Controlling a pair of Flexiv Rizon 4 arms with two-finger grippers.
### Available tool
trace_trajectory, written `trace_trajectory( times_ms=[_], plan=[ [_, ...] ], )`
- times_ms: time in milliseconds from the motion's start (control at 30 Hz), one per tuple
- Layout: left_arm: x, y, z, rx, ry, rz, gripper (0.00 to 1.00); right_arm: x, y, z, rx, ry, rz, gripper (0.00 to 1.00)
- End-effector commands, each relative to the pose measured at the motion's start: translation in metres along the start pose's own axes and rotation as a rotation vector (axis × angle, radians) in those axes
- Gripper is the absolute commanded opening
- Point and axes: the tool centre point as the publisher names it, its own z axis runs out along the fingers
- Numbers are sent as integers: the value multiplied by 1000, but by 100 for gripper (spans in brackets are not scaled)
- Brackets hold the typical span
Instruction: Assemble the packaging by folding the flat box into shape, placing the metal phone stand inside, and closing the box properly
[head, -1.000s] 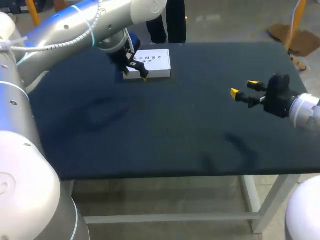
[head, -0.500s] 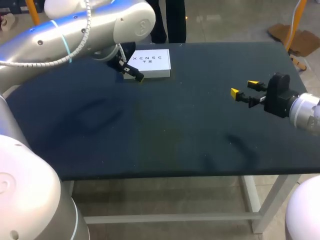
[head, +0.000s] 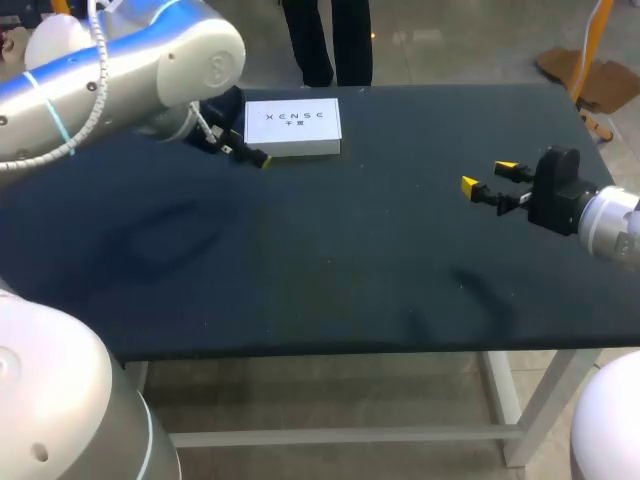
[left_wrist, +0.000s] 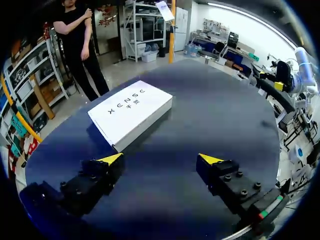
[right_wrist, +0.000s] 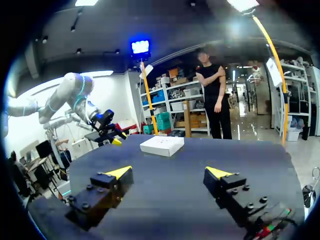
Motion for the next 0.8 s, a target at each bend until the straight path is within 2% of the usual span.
trace_trajectory(
  times_ms=[33, 800],
  plan=[
    [1, 3, -6, 389, -3, 10, 100, 0, -1, 0, -7, 0, -1, 100],
    [-11, -11, -12, 482, 3, 83, 100, 0, -1, 0, -7, 0, -1, 100]
  ],
)
